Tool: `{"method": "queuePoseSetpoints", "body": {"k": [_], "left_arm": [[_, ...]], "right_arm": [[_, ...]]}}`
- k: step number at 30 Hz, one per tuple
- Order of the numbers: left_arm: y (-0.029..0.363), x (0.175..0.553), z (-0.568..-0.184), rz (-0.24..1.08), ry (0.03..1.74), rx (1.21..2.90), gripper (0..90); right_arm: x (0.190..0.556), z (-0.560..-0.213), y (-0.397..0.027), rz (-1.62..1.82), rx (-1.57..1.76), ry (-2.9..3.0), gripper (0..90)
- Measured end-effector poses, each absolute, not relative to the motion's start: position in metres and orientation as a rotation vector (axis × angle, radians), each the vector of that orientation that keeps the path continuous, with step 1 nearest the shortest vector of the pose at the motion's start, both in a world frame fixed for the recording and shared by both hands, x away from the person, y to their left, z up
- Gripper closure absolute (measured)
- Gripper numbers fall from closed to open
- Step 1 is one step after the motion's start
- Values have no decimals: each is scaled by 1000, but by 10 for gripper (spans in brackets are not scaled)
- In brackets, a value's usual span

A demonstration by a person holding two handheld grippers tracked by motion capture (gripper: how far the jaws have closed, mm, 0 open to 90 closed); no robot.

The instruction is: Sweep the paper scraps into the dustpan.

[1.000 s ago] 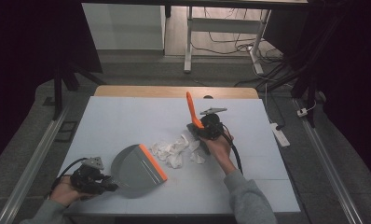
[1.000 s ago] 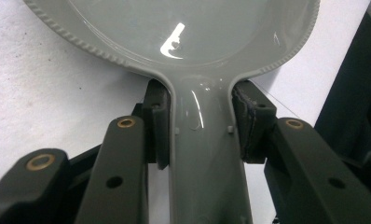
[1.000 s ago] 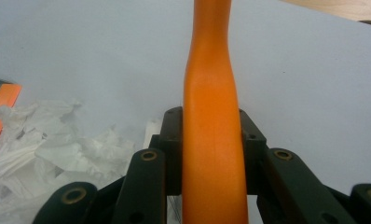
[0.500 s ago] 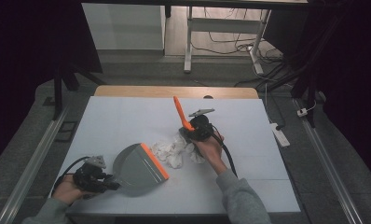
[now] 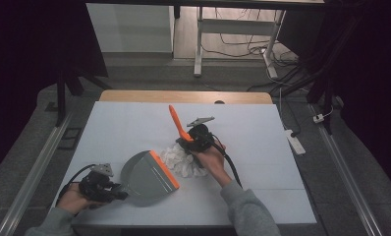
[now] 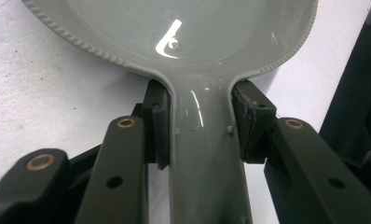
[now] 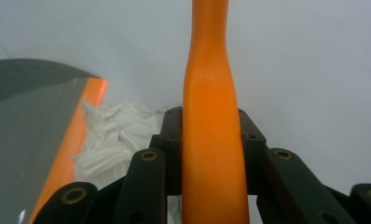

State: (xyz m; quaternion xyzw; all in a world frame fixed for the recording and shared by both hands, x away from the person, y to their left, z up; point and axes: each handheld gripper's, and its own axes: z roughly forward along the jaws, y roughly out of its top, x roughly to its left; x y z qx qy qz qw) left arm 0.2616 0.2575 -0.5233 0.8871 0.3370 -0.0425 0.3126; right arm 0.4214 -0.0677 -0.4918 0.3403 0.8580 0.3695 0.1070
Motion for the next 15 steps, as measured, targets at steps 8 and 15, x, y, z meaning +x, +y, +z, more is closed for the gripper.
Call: {"method": "queuePoseSetpoints", "body": {"k": [8,15], "left_arm": [[257,262,-524,-111,888,2339,613],[257,262,-524,-111,889,2339,612]], "right_arm": [[408,-493,-42,1109,902,2595,706],[397,-494,-23,1123,809,2654,706]]}}
